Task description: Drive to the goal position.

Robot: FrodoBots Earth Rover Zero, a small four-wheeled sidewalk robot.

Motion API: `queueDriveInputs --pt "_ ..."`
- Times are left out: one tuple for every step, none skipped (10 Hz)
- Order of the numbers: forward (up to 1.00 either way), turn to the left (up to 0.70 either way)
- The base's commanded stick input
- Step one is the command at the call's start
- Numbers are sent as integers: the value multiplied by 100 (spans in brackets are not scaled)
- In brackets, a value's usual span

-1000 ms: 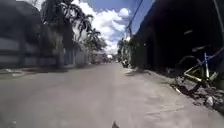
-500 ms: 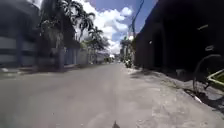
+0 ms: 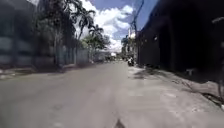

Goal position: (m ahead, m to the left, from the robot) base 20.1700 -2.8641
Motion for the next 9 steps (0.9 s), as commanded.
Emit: queueDriveInputs --pt "100 -40" --pt "100 -40" --pt "100 -40" --pt "100 -40" --pt "100 -34" --pt "100 0" --pt "100 0" --pt "100 0" --pt "100 0"
